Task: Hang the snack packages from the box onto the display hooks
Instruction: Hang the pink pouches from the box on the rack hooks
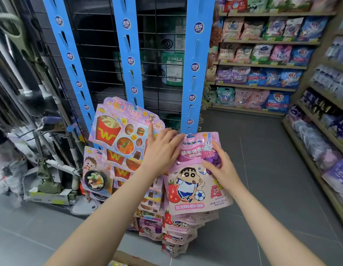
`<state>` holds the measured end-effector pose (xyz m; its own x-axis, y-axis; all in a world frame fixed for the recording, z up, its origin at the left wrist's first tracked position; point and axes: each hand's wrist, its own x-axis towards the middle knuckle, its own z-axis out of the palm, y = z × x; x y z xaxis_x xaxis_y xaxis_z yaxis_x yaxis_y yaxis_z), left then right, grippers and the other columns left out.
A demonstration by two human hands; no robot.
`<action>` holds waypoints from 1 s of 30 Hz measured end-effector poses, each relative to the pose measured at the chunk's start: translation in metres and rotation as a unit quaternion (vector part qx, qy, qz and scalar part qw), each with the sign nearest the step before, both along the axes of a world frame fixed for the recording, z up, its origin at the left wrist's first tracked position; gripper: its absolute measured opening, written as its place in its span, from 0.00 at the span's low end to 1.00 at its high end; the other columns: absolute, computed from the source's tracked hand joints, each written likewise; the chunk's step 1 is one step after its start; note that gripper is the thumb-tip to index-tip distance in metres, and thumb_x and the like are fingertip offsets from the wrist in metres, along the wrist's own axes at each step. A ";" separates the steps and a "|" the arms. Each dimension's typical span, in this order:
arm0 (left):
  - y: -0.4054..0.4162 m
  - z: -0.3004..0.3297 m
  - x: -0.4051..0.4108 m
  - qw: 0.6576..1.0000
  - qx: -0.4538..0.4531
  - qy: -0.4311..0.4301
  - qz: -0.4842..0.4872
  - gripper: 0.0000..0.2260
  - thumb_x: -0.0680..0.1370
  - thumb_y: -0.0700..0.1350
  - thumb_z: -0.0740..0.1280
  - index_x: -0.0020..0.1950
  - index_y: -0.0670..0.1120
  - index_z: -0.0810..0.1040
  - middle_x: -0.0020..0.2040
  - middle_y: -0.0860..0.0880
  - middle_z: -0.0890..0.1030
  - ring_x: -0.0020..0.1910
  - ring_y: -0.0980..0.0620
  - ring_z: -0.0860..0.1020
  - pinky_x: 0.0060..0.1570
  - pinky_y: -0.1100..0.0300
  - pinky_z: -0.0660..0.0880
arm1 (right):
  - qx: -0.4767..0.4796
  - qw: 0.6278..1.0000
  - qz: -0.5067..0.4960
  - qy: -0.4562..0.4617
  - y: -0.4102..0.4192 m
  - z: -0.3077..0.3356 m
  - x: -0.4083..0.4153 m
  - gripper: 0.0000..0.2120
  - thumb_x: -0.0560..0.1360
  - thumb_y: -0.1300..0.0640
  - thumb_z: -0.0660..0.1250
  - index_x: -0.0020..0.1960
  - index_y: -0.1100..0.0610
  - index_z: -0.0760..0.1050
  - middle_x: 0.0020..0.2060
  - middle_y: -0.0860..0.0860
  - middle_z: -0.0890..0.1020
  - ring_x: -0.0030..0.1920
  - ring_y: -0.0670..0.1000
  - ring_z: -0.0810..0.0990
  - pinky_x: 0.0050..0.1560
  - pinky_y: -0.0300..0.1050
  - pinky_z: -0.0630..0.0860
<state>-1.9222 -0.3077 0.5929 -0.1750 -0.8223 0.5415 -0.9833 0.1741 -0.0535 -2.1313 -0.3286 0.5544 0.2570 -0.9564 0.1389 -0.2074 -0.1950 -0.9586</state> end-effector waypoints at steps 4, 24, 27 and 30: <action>-0.010 0.019 -0.015 0.984 -0.011 0.176 0.000 0.11 0.77 0.47 0.62 0.58 0.48 0.75 0.56 0.51 0.79 0.60 0.50 0.73 0.73 0.47 0.40 | -0.030 0.997 -0.009 -0.076 0.006 0.010 -0.017 0.32 0.71 0.66 0.69 0.65 0.40 0.62 0.58 0.45 0.75 0.52 0.43 0.80 0.44 0.37 0.79; -0.010 0.044 -0.005 0.958 0.020 0.283 -0.035 0.15 0.73 0.50 0.70 0.58 0.49 0.76 0.56 0.50 0.79 0.57 0.51 0.75 0.68 0.48 0.58 | -0.042 0.996 0.034 -0.066 0.000 0.021 -0.008 0.33 0.70 0.64 0.71 0.69 0.46 0.61 0.62 0.52 0.73 0.54 0.39 0.79 0.44 0.31 0.76; -0.007 0.037 -0.001 0.986 -0.011 0.162 -0.040 0.17 0.74 0.56 0.64 0.61 0.53 0.74 0.55 0.51 0.78 0.57 0.51 0.74 0.68 0.45 0.55 | -0.040 0.996 0.024 -0.070 -0.004 0.021 0.001 0.32 0.71 0.62 0.70 0.68 0.43 0.62 0.62 0.50 0.72 0.53 0.39 0.79 0.44 0.33 0.78; -0.011 0.032 -0.002 0.996 -0.013 0.083 -0.038 0.20 0.75 0.61 0.56 0.62 0.55 0.75 0.53 0.50 0.76 0.54 0.49 0.75 0.65 0.40 0.57 | -0.028 0.997 0.013 -0.072 -0.008 0.016 0.002 0.31 0.71 0.58 0.70 0.67 0.40 0.62 0.63 0.50 0.73 0.57 0.45 0.79 0.51 0.41 0.80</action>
<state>-1.9245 -0.3183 0.6252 -0.1426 -0.7951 0.5894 -0.9628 0.2494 0.1036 -2.1295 -0.3367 0.5708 0.2555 -0.9393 0.2291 -0.0632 -0.2527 -0.9655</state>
